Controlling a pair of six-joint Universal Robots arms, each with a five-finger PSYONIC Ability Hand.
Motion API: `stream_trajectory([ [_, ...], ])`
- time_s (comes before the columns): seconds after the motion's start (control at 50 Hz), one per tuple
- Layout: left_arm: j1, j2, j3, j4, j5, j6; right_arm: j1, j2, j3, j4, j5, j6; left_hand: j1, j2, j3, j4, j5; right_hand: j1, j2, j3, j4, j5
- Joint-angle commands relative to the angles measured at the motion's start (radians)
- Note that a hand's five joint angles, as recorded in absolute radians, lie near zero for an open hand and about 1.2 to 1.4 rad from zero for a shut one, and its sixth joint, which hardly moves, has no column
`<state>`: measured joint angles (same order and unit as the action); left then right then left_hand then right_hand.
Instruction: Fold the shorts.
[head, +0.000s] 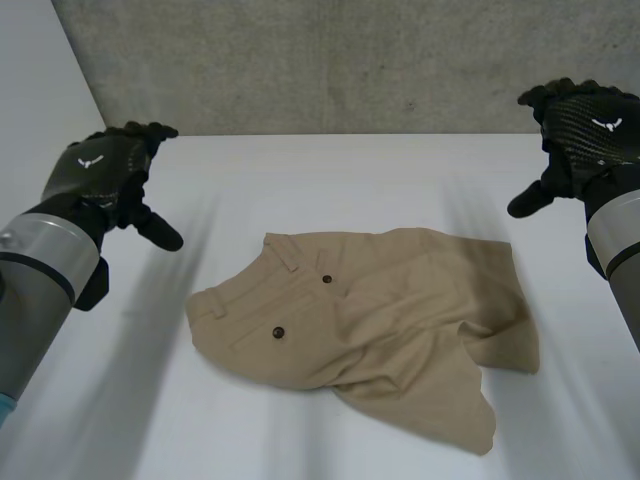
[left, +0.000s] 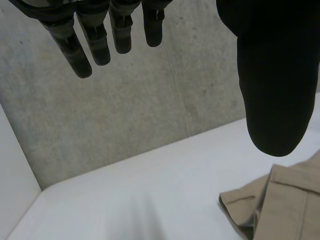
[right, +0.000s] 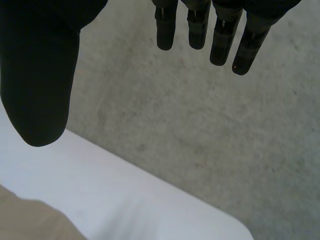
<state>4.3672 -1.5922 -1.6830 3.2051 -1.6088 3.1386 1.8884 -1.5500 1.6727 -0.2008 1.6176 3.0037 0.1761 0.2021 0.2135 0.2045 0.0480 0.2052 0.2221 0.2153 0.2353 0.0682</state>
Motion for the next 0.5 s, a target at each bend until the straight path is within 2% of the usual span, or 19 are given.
stream_trajectory([
  [0.02, 0.002, -0.156, 0.02, -0.008, 0.026, 0.006, 0.0, -0.015, 0.058, -0.071, -0.189, -0.017, 0.005, -0.021, -0.032, -0.023, -0.041, -0.031, -0.048, -0.041, -0.061, -0.068],
  [0.06, -0.001, -0.201, 0.031, -0.016, 0.032, 0.011, 0.001, -0.004, 0.064, -0.072, -0.246, -0.026, 0.014, -0.012, -0.023, -0.015, -0.033, -0.031, -0.048, -0.041, -0.061, -0.068],
  [0.1, -0.015, -0.253, 0.046, -0.028, 0.043, 0.023, 0.003, 0.002, 0.064, -0.071, -0.265, -0.037, 0.02, -0.006, -0.018, -0.009, -0.027, -0.031, -0.048, -0.041, -0.061, -0.068],
  [0.28, -0.031, -0.411, 0.098, -0.059, 0.055, 0.084, 0.003, 0.064, 0.064, -0.063, -0.266, -0.12, 0.102, 0.076, 0.064, 0.073, 0.055, -0.031, -0.048, -0.041, -0.061, -0.068],
  [0.3, -0.031, -0.42, 0.106, -0.059, 0.055, 0.083, 0.003, 0.067, 0.064, -0.062, -0.266, -0.133, 0.265, 0.239, 0.227, 0.236, 0.218, -0.031, -0.048, -0.041, -0.061, -0.068],
  [0.36, -0.031, -0.425, 0.111, -0.057, 0.058, 0.081, 0.005, 0.074, 0.065, -0.063, -0.266, -0.147, 0.512, 0.486, 0.475, 0.484, 0.466, -0.031, -0.048, -0.041, -0.061, -0.068],
  [0.42, -0.021, -0.433, 0.123, -0.056, 0.055, 0.08, 0.008, 0.076, 0.067, -0.062, -0.266, -0.149, 0.958, 0.932, 0.921, 0.93, 0.912, -0.031, -0.048, -0.041, -0.061, -0.068],
  [0.5, -0.015, -0.442, 0.146, -0.062, 0.052, 0.083, 0.009, 0.076, 0.067, -0.06, -0.266, -0.149, 1.164, 1.138, 1.127, 1.136, 1.118, -0.031, -0.048, -0.041, -0.061, -0.068],
])
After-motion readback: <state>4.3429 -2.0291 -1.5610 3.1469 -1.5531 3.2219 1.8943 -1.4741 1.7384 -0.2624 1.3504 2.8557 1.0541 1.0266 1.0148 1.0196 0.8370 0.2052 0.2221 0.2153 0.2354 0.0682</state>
